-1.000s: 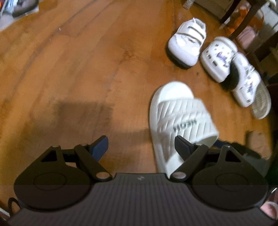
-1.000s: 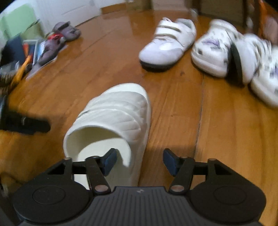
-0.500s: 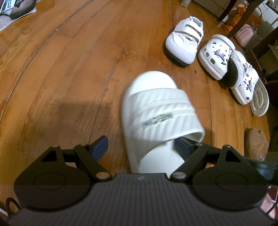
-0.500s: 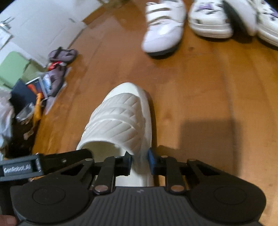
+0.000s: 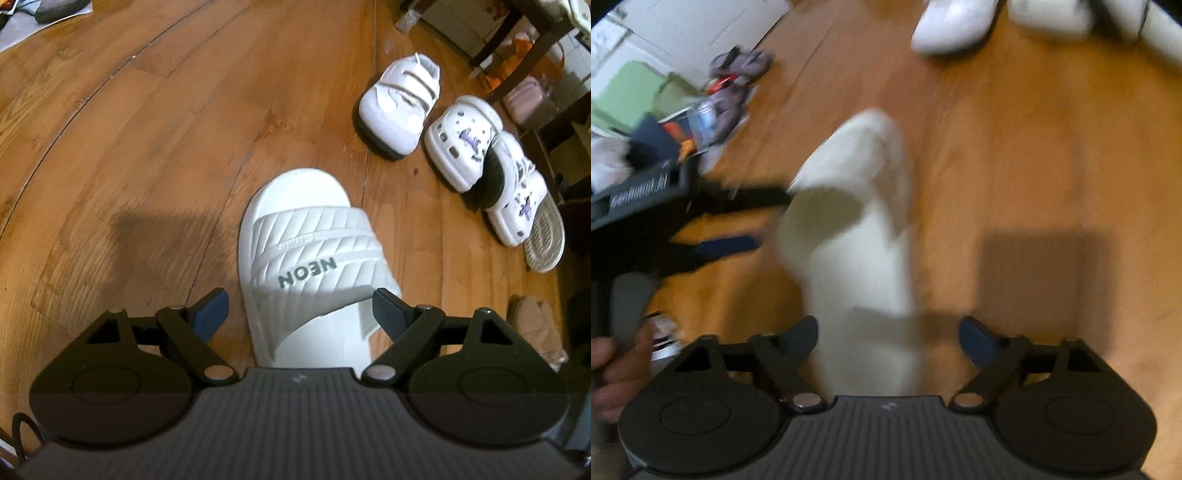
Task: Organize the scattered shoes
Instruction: 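Carry the NEON slide with the right gripper and release it, then close the left gripper on the heel of a white velcro sneaker, then carry the sneaker with the left gripper beside the NEON slide and open, then close the right gripper on the heel of the white velcro sneaker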
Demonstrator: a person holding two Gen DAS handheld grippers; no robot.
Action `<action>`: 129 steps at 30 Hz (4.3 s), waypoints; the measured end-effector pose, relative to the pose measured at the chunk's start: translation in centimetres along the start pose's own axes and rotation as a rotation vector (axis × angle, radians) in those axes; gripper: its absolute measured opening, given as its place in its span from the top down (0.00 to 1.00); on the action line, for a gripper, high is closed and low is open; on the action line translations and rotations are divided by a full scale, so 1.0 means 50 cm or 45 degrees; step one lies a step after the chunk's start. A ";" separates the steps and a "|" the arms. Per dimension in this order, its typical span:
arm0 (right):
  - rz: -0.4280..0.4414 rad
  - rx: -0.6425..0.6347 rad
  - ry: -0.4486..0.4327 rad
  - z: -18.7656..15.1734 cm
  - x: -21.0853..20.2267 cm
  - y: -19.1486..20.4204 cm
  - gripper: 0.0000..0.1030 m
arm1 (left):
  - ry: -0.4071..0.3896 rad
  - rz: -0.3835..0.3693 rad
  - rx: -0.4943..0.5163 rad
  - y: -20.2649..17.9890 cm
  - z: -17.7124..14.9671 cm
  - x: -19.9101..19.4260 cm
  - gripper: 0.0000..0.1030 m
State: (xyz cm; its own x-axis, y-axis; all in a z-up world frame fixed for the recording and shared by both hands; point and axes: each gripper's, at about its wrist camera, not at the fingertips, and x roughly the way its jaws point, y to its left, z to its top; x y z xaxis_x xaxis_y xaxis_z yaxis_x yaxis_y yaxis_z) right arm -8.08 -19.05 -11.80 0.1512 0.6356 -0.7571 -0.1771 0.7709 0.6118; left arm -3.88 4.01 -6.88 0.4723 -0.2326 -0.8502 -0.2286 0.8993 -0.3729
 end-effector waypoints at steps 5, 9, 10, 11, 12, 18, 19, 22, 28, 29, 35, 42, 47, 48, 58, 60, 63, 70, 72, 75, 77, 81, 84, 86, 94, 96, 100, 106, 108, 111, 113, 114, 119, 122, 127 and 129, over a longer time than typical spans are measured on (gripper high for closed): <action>-0.144 -0.152 -0.156 -0.006 -0.050 0.030 0.29 | -0.052 0.064 0.080 -0.028 0.000 -0.009 0.16; -0.260 -0.258 -0.282 -0.001 -0.106 0.042 0.24 | -0.056 0.094 0.150 -0.053 -0.004 -0.009 0.13; -0.295 -0.280 -0.319 0.000 -0.120 0.042 0.22 | -0.054 0.096 0.160 -0.059 -0.005 -0.008 0.12; -0.315 -0.292 -0.337 0.002 -0.126 0.041 0.21 | -0.048 0.097 0.170 -0.067 -0.004 -0.007 0.11; -0.351 -0.314 -0.367 0.001 -0.139 0.041 0.20 | -0.042 0.098 0.181 -0.075 -0.004 -0.005 0.10; -0.464 -0.483 -0.351 0.014 -0.186 0.035 0.33 | 0.070 -0.138 0.123 -0.125 0.031 -0.006 0.15; -0.492 -0.525 -0.325 0.026 -0.191 0.045 0.33 | 0.100 -0.174 0.123 -0.140 0.051 0.000 0.17; -0.531 -0.599 -0.343 0.063 -0.225 0.076 0.27 | 0.156 -0.222 0.122 -0.183 0.119 0.017 0.18; -0.546 -0.636 -0.391 0.193 -0.223 0.073 0.29 | 0.035 -0.031 0.111 -0.248 0.271 0.081 0.15; -0.515 -0.628 -0.365 0.215 -0.215 0.064 0.35 | 0.012 -0.018 0.127 -0.257 0.293 0.100 0.15; -0.458 -0.576 -0.292 0.307 -0.174 0.009 0.50 | -0.057 0.120 0.206 -0.296 0.404 0.230 0.20; -0.446 -0.475 -0.242 0.349 -0.174 -0.053 0.50 | -0.009 -0.001 -0.024 -0.288 0.504 0.319 0.23; -0.464 -0.473 -0.251 0.371 -0.177 -0.072 0.50 | -0.052 0.055 0.035 -0.334 0.551 0.367 0.26; -0.479 -0.477 -0.260 0.378 -0.173 -0.075 0.50 | -0.050 0.056 0.038 -0.338 0.557 0.379 0.26; -0.554 -0.551 -0.319 0.410 -0.128 -0.067 0.40 | 0.111 -0.044 -0.103 -0.273 0.582 0.488 0.21; -0.563 -0.565 -0.328 0.413 -0.126 -0.065 0.38 | 0.103 -0.074 -0.080 -0.273 0.578 0.482 0.34; -0.563 -0.538 -0.337 0.423 -0.120 -0.068 0.38 | 0.060 -0.004 0.016 -0.301 0.568 0.458 0.49; -0.620 -0.568 -0.359 0.439 -0.091 -0.062 0.36 | 0.058 0.038 0.106 -0.304 0.533 0.412 0.60; -0.597 -0.537 -0.362 0.437 -0.093 -0.063 0.36 | 0.053 0.044 0.137 -0.297 0.512 0.391 0.60; -0.558 -0.491 -0.368 0.428 -0.103 -0.067 0.36 | 0.050 0.055 0.183 -0.287 0.478 0.359 0.61; -0.517 -0.431 -0.374 0.413 -0.117 -0.072 0.35 | 0.051 0.080 0.225 -0.293 0.448 0.334 0.61; -0.353 -0.243 -0.415 0.353 -0.167 -0.103 0.34 | 0.023 0.027 0.311 -0.306 0.373 0.290 0.61; -0.339 -0.205 -0.422 0.316 -0.193 -0.113 0.34 | 0.048 -0.005 0.324 -0.309 0.335 0.269 0.61; -0.334 -0.195 -0.420 0.296 -0.211 -0.114 0.34 | 0.050 -0.023 0.338 -0.312 0.312 0.256 0.61; -0.356 -0.222 -0.431 0.243 -0.265 -0.112 0.31 | 0.044 -0.036 0.433 -0.330 0.232 0.206 0.60; -0.372 -0.234 -0.420 0.238 -0.261 -0.113 0.31 | 0.083 -0.055 0.413 -0.321 0.217 0.206 0.60; -0.398 -0.238 -0.394 0.217 -0.247 -0.113 0.31 | 0.103 -0.062 0.458 -0.333 0.175 0.194 0.60; -0.404 -0.199 -0.487 0.167 -0.288 -0.119 0.31 | 0.119 -0.060 0.556 -0.355 0.090 0.156 0.60; -0.380 -0.145 -0.516 0.147 -0.313 -0.139 0.31 | 0.137 -0.069 0.577 -0.361 0.067 0.144 0.60; -0.388 -0.114 -0.511 0.136 -0.321 -0.162 0.31 | 0.179 -0.053 0.580 -0.365 0.055 0.152 0.56; -0.405 -0.092 -0.508 0.127 -0.324 -0.180 0.31 | 0.205 -0.014 0.593 -0.366 0.048 0.157 0.50; -0.422 -0.078 -0.513 0.125 -0.322 -0.189 0.30 | 0.211 0.003 0.604 -0.368 0.049 0.155 0.39; -0.593 -0.108 -0.499 0.133 -0.287 -0.205 0.28 | 0.194 -0.011 0.640 -0.361 0.063 0.122 0.16; -0.565 -0.177 -0.480 0.161 -0.274 -0.184 0.28 | 0.178 -0.054 0.603 -0.346 0.062 0.096 0.11; -0.628 -0.416 -0.370 0.197 -0.226 -0.121 0.28 | 0.191 0.003 0.617 -0.335 0.035 0.083 0.11; -0.655 -0.517 -0.305 0.216 -0.197 -0.101 0.28 | 0.199 -0.010 0.624 -0.332 0.026 0.078 0.11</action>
State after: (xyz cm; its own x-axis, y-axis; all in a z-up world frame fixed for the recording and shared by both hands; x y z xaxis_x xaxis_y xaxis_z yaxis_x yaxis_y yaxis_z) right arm 1.83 -28.77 -4.95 0.5157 0.2218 -0.8276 -0.3680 0.9296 0.0199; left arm 2.88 -11.35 -3.53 0.3308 -0.2593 -0.9074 0.2181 0.9565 -0.1938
